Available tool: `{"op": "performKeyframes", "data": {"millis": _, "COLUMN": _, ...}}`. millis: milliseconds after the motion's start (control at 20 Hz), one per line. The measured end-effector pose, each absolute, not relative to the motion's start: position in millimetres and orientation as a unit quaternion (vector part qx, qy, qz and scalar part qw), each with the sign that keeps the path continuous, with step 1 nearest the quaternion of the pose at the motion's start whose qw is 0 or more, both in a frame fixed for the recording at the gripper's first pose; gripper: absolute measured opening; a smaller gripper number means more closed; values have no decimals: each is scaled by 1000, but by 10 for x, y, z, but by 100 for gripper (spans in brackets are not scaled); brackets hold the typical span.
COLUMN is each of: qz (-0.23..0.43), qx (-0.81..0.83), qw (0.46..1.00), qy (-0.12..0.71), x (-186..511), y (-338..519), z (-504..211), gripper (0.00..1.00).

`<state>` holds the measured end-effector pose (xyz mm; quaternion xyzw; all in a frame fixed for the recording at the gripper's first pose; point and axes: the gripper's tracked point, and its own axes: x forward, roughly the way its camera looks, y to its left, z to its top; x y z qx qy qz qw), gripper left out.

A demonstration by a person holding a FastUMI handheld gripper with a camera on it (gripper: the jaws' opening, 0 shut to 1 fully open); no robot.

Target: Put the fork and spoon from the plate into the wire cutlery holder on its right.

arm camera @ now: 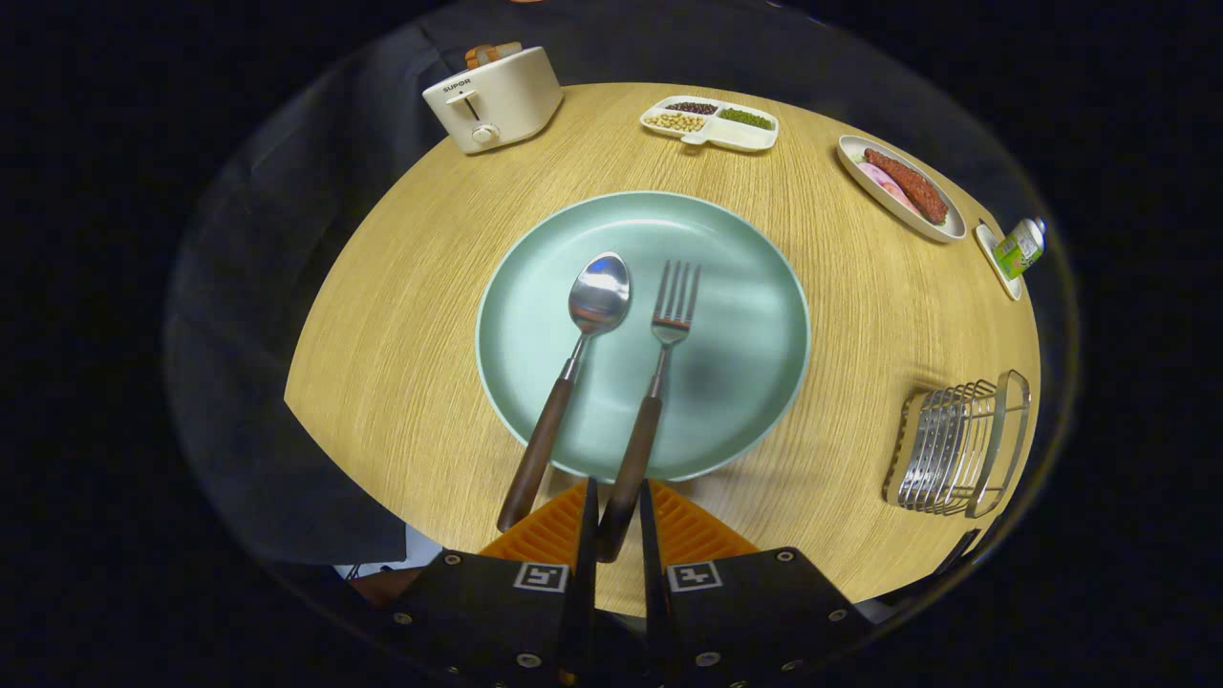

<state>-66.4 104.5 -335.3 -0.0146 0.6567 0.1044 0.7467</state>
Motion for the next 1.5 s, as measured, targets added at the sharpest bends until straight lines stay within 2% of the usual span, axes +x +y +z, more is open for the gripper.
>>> {"op": "performKeyframes", "data": {"millis": 50, "qz": 106, "qx": -12, "qw": 748, "qy": 655, "x": -644, "y": 1046, "z": -3365, "gripper": 15}}
{"op": "performKeyframes", "data": {"millis": 250, "qz": 110, "qx": -4, "qw": 759, "qy": 642, "x": -618, "y": 1010, "z": -3296, "gripper": 9}}
{"op": "performKeyframes", "data": {"millis": 600, "qz": 91, "qx": 18, "qw": 790, "qy": 605, "x": -586, "y": 678, "z": -2891, "gripper": 7}}
{"op": "performKeyframes", "data": {"millis": 1000, "qz": 8, "qx": 46, "qw": 826, "qy": 562, "x": -732, "y": -250, "z": -2203, "gripper": 7}}
{"op": "performKeyframes", "data": {"millis": 1250, "qz": -44, "qx": 58, "qw": 824, "qy": 562, "x": -1035, "y": -837, "z": -2051, "gripper": 7}}
{"op": "performKeyframes", "data": {"millis": 1500, "qz": -52, "qx": 61, "qw": 809, "qy": 583, "x": -1271, "y": -1088, "z": -2103, "gripper": 7}}
